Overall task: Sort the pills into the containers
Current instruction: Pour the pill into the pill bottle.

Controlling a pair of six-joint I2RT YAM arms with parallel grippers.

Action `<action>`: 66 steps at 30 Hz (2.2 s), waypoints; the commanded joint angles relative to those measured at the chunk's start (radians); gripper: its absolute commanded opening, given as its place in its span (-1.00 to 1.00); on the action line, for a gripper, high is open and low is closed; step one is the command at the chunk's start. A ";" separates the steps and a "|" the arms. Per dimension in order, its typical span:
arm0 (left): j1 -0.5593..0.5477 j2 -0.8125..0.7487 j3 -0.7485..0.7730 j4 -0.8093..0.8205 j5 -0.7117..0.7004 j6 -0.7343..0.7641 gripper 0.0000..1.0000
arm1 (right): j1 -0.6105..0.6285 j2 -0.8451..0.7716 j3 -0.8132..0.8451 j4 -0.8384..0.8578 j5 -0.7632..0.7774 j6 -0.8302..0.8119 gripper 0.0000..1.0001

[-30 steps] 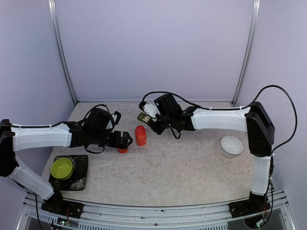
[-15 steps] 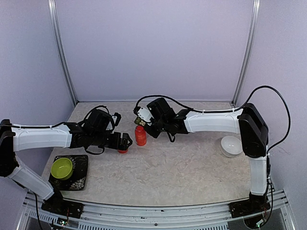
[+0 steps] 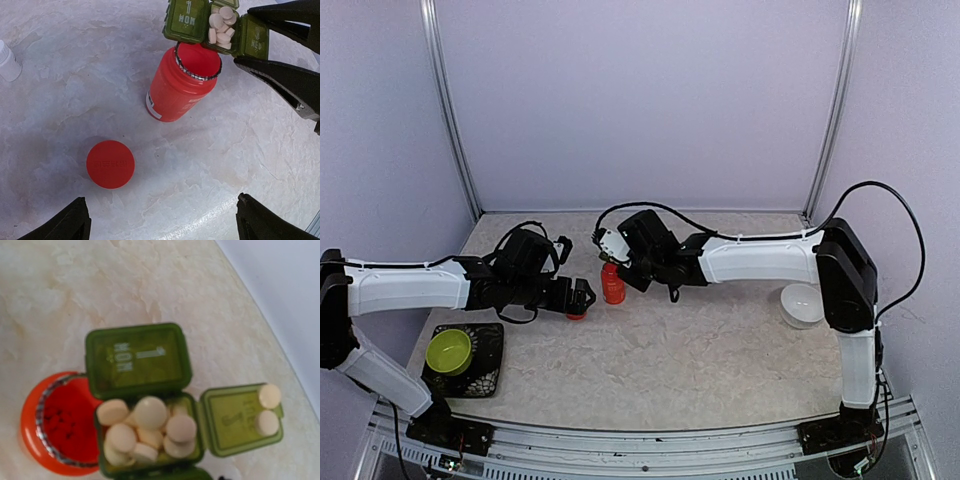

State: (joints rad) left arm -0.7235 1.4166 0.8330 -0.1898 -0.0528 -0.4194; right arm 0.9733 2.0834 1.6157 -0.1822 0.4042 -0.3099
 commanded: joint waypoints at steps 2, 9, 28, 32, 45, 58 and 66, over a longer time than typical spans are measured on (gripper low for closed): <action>-0.002 -0.017 -0.009 0.018 -0.002 -0.007 0.97 | 0.021 0.022 0.007 0.042 0.067 -0.038 -0.55; -0.002 -0.018 -0.011 0.018 -0.003 -0.007 0.97 | 0.034 0.040 0.013 0.059 0.112 -0.076 -0.54; -0.001 -0.015 0.000 0.012 -0.002 -0.003 0.98 | 0.059 0.016 -0.045 0.157 0.179 -0.165 -0.55; -0.001 -0.015 0.002 0.011 -0.001 -0.002 0.98 | 0.061 0.025 -0.052 0.167 0.197 -0.174 -0.55; -0.001 -0.008 0.014 0.006 0.000 0.000 0.98 | 0.064 -0.018 -0.113 0.269 0.225 -0.221 -0.56; 0.001 -0.007 0.003 0.010 0.000 -0.001 0.98 | 0.064 -0.020 -0.123 0.313 0.245 -0.231 -0.56; 0.001 -0.008 -0.001 0.015 0.001 -0.001 0.98 | 0.065 0.006 -0.110 0.303 0.240 -0.246 -0.56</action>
State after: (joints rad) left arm -0.7235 1.4166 0.8310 -0.1886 -0.0528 -0.4191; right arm 1.0271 2.1029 1.5059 0.1013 0.6300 -0.5495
